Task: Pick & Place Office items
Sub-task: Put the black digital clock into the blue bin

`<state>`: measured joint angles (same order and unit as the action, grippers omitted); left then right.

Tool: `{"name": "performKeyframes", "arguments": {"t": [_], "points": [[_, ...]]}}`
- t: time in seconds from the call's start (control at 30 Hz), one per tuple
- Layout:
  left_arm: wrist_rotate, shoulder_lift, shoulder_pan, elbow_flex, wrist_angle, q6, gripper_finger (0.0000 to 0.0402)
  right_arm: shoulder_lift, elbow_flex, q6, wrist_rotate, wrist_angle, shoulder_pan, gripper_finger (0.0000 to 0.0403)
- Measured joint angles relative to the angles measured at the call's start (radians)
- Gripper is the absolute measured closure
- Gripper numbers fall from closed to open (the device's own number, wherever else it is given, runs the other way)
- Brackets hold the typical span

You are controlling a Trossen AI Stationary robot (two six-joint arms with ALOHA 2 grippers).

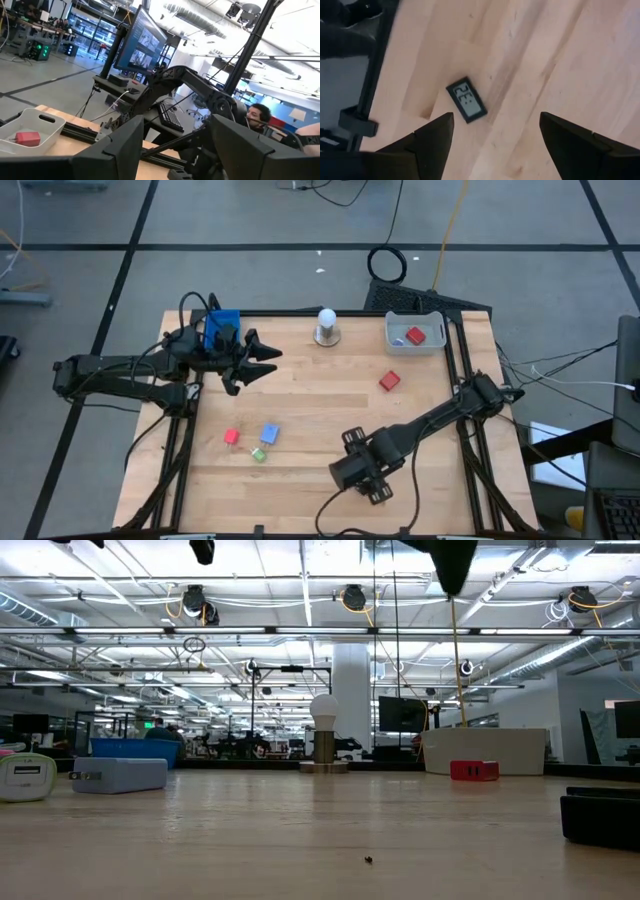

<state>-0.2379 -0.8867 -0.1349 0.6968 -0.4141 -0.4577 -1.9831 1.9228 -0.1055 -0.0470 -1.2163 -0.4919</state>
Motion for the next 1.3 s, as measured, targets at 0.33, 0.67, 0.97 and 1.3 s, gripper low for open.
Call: {"name": "performKeyframes", "arguments": {"t": [0.33, 0.67, 0.97, 1.3], "points": [[0.002, 0.000, 0.000, 0.000, 0.000, 0.000, 0.0172, 0.000, -0.006, 0.287, -0.002, 0.038, -0.015, 0.0085], [0.033, 0.000, 0.000, 0.000, 0.000, 0.030, 0.0172, 0.000, -0.231, 0.410, -0.004, 0.161, -0.024, 0.0061], [0.029, 0.000, 0.000, 0.000, 0.024, 0.019, 0.0172, 0.000, -0.401, 0.464, 0.047, 0.339, -0.064, 0.0052], [0.028, 0.000, 0.000, 0.000, 0.055, 0.002, 0.0172, 0.000, -0.426, 0.424, 0.045, 0.480, -0.094, 0.0052]]}}
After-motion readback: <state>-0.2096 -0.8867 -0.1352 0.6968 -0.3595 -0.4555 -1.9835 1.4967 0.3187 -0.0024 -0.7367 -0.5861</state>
